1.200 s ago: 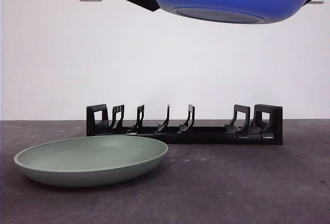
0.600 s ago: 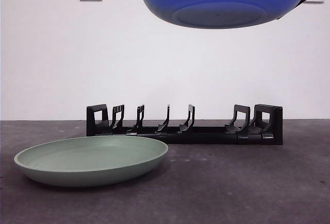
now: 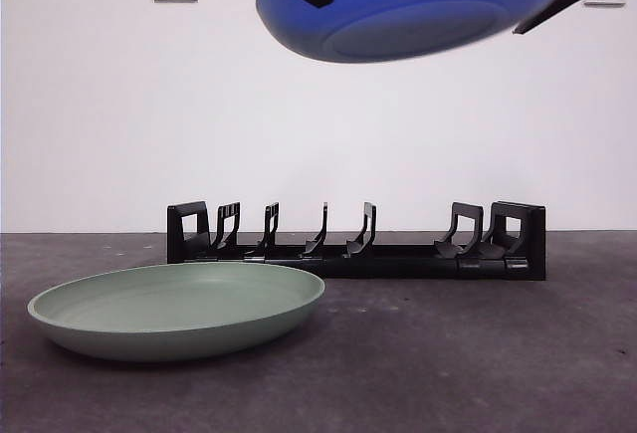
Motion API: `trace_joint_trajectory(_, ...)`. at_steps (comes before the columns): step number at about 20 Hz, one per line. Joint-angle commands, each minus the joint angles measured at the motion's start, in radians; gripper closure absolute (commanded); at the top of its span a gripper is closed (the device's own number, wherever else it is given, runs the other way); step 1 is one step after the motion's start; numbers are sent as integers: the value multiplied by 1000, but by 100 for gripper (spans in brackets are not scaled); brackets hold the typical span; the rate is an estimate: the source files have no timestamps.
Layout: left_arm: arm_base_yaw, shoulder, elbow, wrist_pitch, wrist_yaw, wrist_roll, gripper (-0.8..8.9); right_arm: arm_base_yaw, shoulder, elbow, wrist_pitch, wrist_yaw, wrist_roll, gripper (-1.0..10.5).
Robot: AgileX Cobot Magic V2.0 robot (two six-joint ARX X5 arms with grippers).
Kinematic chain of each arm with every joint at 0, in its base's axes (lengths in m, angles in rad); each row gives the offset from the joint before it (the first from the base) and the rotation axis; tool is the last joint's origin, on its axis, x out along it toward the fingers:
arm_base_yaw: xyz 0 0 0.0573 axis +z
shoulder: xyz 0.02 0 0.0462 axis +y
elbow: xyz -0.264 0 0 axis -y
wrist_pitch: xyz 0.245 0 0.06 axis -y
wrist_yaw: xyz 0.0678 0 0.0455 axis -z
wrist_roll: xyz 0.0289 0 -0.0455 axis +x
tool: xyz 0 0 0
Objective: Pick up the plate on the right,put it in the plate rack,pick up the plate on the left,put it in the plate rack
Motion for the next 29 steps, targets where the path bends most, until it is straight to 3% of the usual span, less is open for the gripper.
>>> trace_joint_trajectory(1, 1, -2, 1, 26, -24, -60, 821, 0, -2, -1, 28, 7, 27, 557)
trace_joint_trajectory(5, 2, -2, 1, 23, 11, -156, 821, -2, -6, 47, 99, 8, 72, 558)
trace_joint_trajectory(9, 11, -2, 1, 38, 65, -289, 821, -2, -19, 232, 146, 34, 114, 558)
trace_joint_trajectory(14, 127, -2, 1, 208, 214, -583, 821, -2, -50, 497, 132, 132, 150, 560)
trace_joint_trajectory(17, 266, -2, 1, 344, 353, -785, 821, -1, -105, 527, 34, 197, 96, 564)
trace_joint_trajectory(20, 349, -2, 1, 418, 420, -874, 821, 0, -124, 526, -46, 238, 53, 564)
trace_joint_trajectory(29, 537, 49, 1, 549, 554, -1081, 821, 23, -130, 501, -142, 200, 44, 566)
